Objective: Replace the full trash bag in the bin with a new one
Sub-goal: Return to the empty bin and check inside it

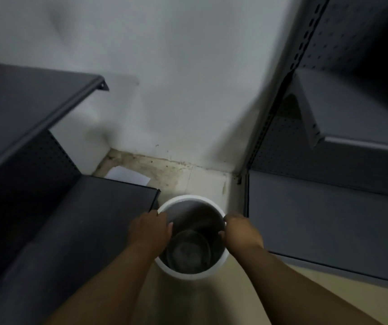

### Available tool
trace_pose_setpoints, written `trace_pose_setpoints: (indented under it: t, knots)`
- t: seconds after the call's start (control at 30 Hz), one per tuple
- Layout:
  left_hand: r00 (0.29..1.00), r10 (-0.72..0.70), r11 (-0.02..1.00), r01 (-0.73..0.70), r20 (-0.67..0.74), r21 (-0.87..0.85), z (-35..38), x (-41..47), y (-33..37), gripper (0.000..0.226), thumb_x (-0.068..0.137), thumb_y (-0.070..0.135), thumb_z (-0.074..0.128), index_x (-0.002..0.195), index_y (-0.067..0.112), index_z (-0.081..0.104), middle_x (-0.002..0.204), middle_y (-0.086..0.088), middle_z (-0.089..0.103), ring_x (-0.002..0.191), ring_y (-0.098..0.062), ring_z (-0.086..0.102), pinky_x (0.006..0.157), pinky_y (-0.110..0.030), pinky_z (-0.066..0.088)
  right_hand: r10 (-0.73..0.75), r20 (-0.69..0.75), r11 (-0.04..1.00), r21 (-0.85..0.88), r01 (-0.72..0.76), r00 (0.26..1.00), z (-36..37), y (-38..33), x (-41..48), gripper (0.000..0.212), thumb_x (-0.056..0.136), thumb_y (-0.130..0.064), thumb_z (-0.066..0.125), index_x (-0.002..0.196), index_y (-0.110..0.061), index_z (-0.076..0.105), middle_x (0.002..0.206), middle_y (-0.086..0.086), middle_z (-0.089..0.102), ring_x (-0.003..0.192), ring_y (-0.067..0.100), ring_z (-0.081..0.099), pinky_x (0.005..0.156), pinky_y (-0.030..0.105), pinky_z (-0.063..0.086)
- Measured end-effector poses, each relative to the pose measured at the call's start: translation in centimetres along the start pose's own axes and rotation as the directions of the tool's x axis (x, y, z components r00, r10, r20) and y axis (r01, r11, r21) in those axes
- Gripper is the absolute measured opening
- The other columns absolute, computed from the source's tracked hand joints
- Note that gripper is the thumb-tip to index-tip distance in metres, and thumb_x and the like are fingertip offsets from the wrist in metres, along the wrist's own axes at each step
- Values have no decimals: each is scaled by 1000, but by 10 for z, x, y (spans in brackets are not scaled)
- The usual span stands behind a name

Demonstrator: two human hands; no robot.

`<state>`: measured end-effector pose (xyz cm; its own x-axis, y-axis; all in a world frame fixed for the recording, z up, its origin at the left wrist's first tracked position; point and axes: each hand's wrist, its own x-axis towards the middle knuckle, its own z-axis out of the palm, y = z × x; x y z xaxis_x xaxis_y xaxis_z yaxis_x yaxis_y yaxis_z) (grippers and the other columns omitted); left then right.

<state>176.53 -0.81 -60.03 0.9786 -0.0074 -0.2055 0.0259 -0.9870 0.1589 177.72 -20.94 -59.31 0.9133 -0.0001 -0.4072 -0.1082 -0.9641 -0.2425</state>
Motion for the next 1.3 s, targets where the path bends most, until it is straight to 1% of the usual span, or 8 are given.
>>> trace_pose_setpoints:
  t: [0.33, 0.47, 0.53, 0.6, 0.73, 0.87, 1.1, 1.3]
  knots:
    - [964, -265, 964, 265, -6, -19, 119, 54, -39, 36, 95, 29, 45, 124, 8, 46, 124, -13, 56, 111, -28, 56, 89, -38, 45, 154, -130, 985, 96, -142, 979, 102, 32, 78, 29, 93, -16, 55, 119, -5, 56, 119, 14, 59, 107, 31, 61, 88, 38, 51]
    - [952, -306, 941, 306, 21, -147, 132, 58, -46, 33, 92, 26, 51, 119, 9, 47, 120, -13, 56, 105, -29, 57, 86, -39, 49, 200, -162, 975, 135, -179, 966, 109, 36, 85, 23, 92, -11, 55, 114, -3, 60, 114, 15, 64, 101, 31, 65, 82, 36, 53]
    - [936, -351, 896, 340, 13, -285, 133, 60, -45, 27, 94, 16, 43, 117, 2, 48, 120, -19, 54, 105, -34, 55, 89, -44, 49, 211, -152, 972, 138, -191, 966, 107, 35, 86, 20, 93, -9, 53, 110, -2, 62, 111, 16, 66, 100, 31, 65, 81, 35, 53]
    - [934, -357, 874, 338, 11, -350, 132, 62, -45, 28, 95, 8, 35, 118, -5, 47, 123, -25, 51, 109, -40, 52, 93, -48, 46, 222, -138, 969, 141, -203, 965, 104, 33, 85, 20, 94, -7, 51, 108, -1, 63, 110, 16, 67, 100, 32, 65, 81, 36, 52]
    - [936, -352, 891, 338, 10, -303, 125, 61, -43, 26, 92, 10, 50, 117, 3, 50, 120, -17, 52, 105, -30, 56, 90, -39, 50, 227, -141, 968, 141, -208, 964, 100, 30, 82, 21, 93, -6, 49, 109, 0, 61, 111, 17, 66, 101, 33, 65, 80, 36, 52]
    - [931, -364, 895, 340, -32, -288, 122, 58, -39, 27, 92, 9, 50, 118, 3, 49, 121, -16, 52, 106, -29, 56, 90, -37, 49, 233, -174, 966, 156, -207, 957, 101, 27, 78, 23, 93, -6, 47, 113, 1, 58, 113, 17, 65, 102, 33, 64, 80, 36, 51]
    - [922, -380, 883, 338, -75, -324, 122, 59, -41, 28, 94, 8, 45, 122, 2, 44, 124, -19, 52, 106, -30, 57, 90, -39, 49, 238, -206, 959, 203, -196, 949, 104, 24, 80, 26, 96, -6, 44, 121, 2, 46, 113, 19, 65, 100, 33, 65, 81, 39, 53]
    - [916, -387, 889, 340, -107, -307, 116, 57, -38, 28, 94, 12, 44, 121, 5, 45, 124, -16, 50, 106, -30, 55, 90, -42, 49, 250, -238, 954, 227, -196, 939, 98, 30, 79, 25, 98, -10, 42, 117, 3, 50, 112, 19, 65, 99, 33, 65, 78, 37, 52]
